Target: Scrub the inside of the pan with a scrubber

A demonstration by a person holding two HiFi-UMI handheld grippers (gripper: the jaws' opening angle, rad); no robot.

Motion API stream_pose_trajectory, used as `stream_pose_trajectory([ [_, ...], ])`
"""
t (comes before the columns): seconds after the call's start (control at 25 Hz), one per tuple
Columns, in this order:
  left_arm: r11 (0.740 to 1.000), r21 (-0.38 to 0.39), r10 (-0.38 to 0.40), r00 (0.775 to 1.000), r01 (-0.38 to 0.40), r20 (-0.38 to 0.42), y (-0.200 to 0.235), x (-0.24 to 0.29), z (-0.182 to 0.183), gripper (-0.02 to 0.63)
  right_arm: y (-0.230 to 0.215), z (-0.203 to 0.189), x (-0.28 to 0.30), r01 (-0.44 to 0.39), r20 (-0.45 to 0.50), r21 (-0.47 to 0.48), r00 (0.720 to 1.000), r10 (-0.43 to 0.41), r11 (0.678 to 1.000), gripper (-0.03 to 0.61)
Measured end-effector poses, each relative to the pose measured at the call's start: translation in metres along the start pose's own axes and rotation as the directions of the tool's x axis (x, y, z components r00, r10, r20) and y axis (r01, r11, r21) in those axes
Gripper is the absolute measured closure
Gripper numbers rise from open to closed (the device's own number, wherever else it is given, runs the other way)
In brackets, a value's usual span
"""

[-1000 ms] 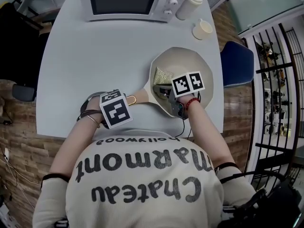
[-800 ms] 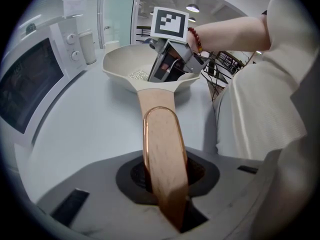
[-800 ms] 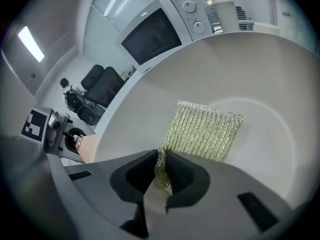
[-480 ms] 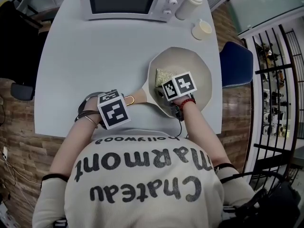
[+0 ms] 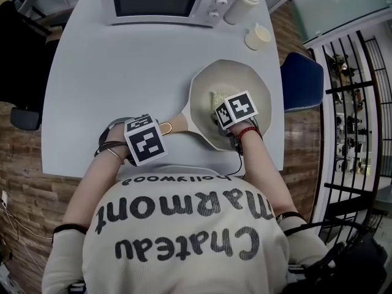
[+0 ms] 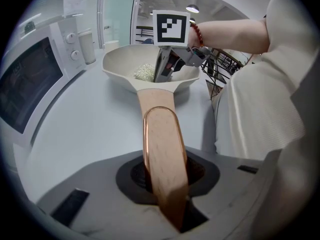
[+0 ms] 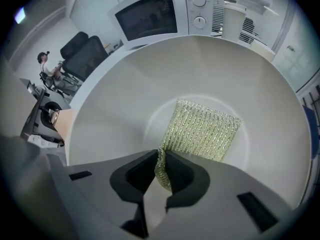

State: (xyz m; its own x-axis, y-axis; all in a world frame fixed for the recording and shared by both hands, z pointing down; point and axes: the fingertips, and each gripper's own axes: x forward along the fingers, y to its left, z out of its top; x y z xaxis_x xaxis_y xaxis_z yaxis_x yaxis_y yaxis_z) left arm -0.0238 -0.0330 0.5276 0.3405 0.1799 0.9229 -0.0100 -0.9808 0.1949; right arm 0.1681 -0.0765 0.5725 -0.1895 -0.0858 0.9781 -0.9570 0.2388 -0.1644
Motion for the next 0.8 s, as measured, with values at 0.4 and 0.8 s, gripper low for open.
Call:
stream_pose_trajectory([
  [0.4, 1.0, -0.002, 0.002, 1.0, -0.002, -0.023, 0.001, -0.004, 0.002, 0.514, -0.062, -0.031, -0.014, 0.284, -0.157, -0.079, 0.943, -0.293, 0.956, 0.526],
  [0.8, 1.0, -0.009, 0.026, 1.0, -0.026, -0.013, 0.002, -0.004, 0.004, 0.512, -0.103, -0.046, -0.018, 0.408, -0.182, -0.183, 0.88, -0.439, 0.894, 0.525],
])
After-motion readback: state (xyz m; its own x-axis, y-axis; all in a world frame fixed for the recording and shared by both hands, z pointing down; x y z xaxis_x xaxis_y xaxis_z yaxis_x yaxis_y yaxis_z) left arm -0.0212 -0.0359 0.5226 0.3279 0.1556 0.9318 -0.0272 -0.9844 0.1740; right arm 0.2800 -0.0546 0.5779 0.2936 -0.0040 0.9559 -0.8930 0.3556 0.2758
